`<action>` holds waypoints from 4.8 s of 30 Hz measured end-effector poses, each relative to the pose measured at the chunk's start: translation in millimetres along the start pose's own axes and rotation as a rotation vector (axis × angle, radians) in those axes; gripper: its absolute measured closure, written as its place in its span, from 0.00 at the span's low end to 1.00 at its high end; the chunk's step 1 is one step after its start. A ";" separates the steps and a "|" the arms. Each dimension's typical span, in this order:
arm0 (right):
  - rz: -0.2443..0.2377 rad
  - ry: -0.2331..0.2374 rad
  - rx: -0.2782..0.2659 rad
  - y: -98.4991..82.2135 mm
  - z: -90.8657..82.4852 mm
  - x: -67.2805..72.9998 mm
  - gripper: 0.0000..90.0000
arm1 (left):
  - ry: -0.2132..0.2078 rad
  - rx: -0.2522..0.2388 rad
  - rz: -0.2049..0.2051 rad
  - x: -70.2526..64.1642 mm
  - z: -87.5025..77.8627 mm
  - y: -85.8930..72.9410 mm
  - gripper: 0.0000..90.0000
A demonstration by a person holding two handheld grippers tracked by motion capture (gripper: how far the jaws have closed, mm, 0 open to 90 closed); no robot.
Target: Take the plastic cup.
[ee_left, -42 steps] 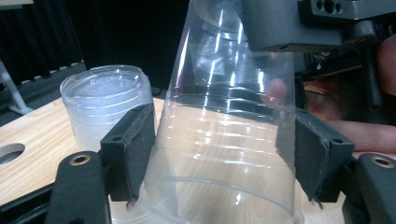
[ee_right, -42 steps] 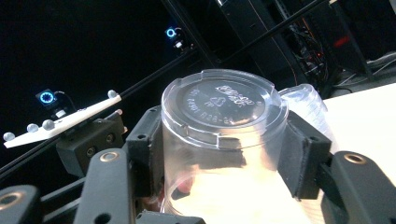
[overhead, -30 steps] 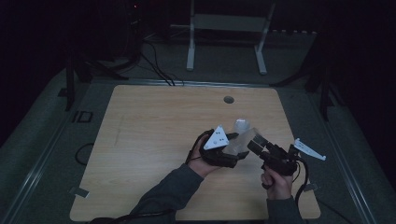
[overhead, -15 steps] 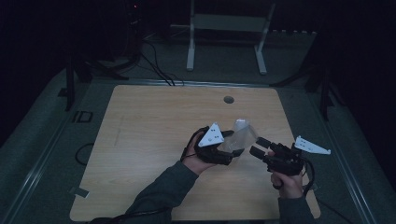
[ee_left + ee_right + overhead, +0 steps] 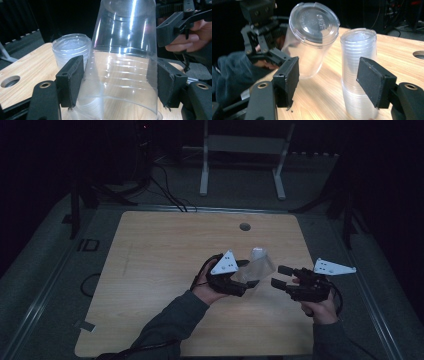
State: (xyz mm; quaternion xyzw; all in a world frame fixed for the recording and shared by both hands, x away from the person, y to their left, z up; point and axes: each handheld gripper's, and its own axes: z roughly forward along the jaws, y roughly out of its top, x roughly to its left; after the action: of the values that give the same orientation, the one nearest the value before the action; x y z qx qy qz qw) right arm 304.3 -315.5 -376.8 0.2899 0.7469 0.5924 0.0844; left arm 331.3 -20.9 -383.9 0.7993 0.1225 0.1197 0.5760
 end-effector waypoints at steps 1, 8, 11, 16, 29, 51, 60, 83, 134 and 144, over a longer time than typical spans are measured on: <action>-0.027 -0.005 0.034 2.6 0.4 -0.2 0.37 | -0.005 0.007 0.004 0.2 -0.1 0.3 0.35; -0.089 -0.003 0.111 12.0 0.0 -0.5 0.37 | -0.020 0.030 0.015 0.8 0.3 0.5 0.35; -0.120 0.000 0.151 16.4 0.6 -0.2 0.37 | -0.022 0.040 0.021 1.7 0.1 0.7 0.35; -0.151 0.010 0.217 21.6 3.1 2.5 0.38 | -0.039 0.049 0.012 4.6 0.4 0.0 0.35; -0.278 0.005 0.374 34.4 4.7 4.7 0.38 | -0.083 0.110 0.039 7.8 0.6 1.7 0.35; -0.424 0.015 0.609 51.7 11.1 10.9 0.38 | -0.151 0.226 0.096 6.6 10.1 5.3 0.35; -0.479 0.023 0.687 56.5 20.2 17.9 0.38 | -0.164 0.265 0.117 3.6 15.5 6.4 0.34; -0.578 0.035 0.891 56.9 45.9 29.8 0.35 | -0.137 0.393 0.204 -6.6 27.2 7.9 0.35; -0.584 0.034 0.923 32.6 56.4 27.1 0.45 | -0.117 0.342 0.225 -15.2 24.7 13.6 0.22; -0.548 0.013 0.861 26.6 50.3 18.7 0.45 | -0.088 0.270 0.174 -3.6 8.1 17.8 0.21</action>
State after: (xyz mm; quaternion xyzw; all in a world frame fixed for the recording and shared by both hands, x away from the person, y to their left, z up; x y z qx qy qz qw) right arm 321.4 -260.0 -362.2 0.0882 0.9724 0.1890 0.1049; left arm 331.6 -34.7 -369.7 0.8814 0.0425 0.1166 0.4558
